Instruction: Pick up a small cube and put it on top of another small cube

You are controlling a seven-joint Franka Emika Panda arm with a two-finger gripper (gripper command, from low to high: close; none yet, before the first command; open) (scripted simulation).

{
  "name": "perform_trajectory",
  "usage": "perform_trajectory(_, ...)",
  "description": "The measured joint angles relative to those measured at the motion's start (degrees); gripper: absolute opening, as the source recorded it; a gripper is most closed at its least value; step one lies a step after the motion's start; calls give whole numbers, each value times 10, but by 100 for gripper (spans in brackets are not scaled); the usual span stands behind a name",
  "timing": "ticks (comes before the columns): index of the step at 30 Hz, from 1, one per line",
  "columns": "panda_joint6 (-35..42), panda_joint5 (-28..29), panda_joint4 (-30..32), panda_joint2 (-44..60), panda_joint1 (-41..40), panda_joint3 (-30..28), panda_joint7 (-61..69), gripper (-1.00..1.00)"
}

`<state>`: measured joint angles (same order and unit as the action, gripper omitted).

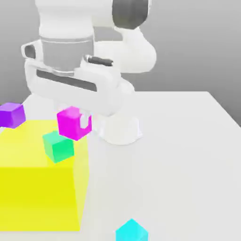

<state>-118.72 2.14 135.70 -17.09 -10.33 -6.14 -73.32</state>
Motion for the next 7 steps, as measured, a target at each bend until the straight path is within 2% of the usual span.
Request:
perform_trajectory(3, -52, -3, 39, 13, -10, -6, -10, -100)
perform_trajectory(4, -72, -3, 51, 21, -9, -8, -10, 100)
perform_trajectory(7, -72, -3, 51, 21, -9, -8, -10, 100)
